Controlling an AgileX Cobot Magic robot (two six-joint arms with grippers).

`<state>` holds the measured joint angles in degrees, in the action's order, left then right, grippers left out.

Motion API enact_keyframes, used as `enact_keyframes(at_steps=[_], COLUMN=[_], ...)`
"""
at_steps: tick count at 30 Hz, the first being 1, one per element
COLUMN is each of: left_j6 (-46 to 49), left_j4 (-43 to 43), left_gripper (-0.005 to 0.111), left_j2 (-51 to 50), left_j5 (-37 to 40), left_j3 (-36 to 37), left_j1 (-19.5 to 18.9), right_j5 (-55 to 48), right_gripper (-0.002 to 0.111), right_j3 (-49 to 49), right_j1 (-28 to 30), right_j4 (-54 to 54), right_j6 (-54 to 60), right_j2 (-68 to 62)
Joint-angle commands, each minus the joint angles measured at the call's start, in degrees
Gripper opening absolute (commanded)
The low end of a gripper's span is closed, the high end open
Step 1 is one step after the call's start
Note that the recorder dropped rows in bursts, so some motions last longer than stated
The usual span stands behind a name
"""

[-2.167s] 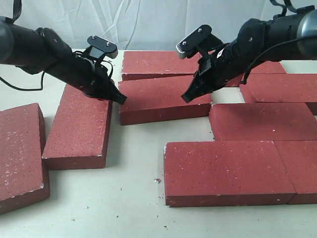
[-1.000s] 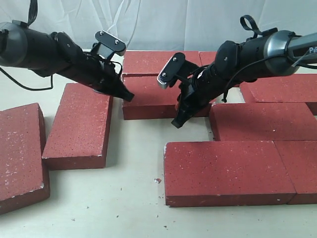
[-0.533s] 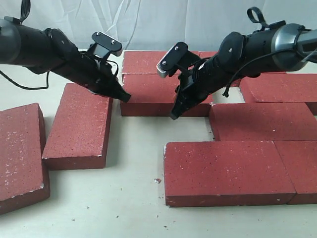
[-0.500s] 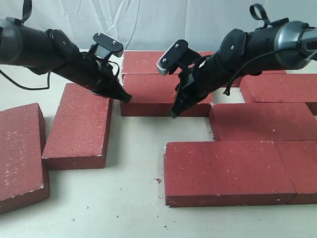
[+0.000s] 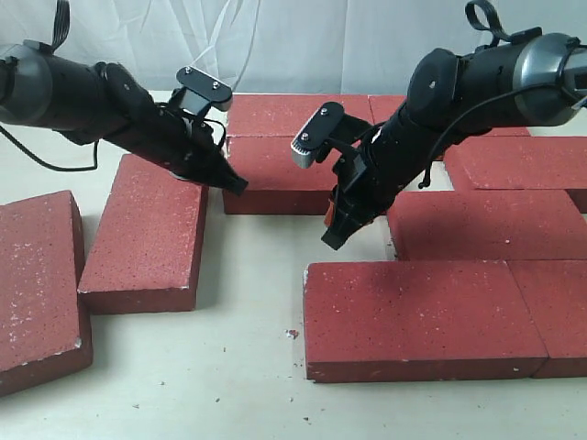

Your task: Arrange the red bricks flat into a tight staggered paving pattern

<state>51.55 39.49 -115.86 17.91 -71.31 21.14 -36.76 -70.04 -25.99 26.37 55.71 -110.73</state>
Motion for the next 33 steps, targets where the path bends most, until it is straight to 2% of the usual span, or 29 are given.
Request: enact_keyframes(at_steps=[1,7,14,17,29,33], left_j6=[0.05,1.72,-0.42,-0.42,-0.43,-0.19], left_j4=[1.68,1.92,0.96,0.48,2.39,2.49], left_gripper=[0.000,0.000,0.000,0.000,0.000,0.000], left_j2=[-0.03,-0.03,2.20,2.34,-2.57,-3.38], left_j5=[-1.59,-3.62,-3.45,-0.80,-3.58,-3.45], left_j3=[-0.16,-0.16,-0.16,-0.16,-0.94,-1.62], left_j1=[1.47,2.73,0.20,-0.61,-0.37,1.27], right_j5=[3.85,7.07,7.66,7.97,9.13,9.13], right_gripper=[-0.001,-0.001,-0.001,-0.001,-0.001,-0.001], right_j3=[-0.08,-0.08,-0.08,-0.08,-0.08,-0.08], right_j1=[-0.05,-0.05,-0.05,-0.05,-0.05,-0.05], right_j4=[-0.61,-0.61,-0.61,-0.61,-0.35,-0.35], right_j6=[0.10,-0.06,-0.06,-0.06,-0.30,-0.30], right_j2=[-1.12,-1.12,-1.12,-1.12,-1.12,-1.12])
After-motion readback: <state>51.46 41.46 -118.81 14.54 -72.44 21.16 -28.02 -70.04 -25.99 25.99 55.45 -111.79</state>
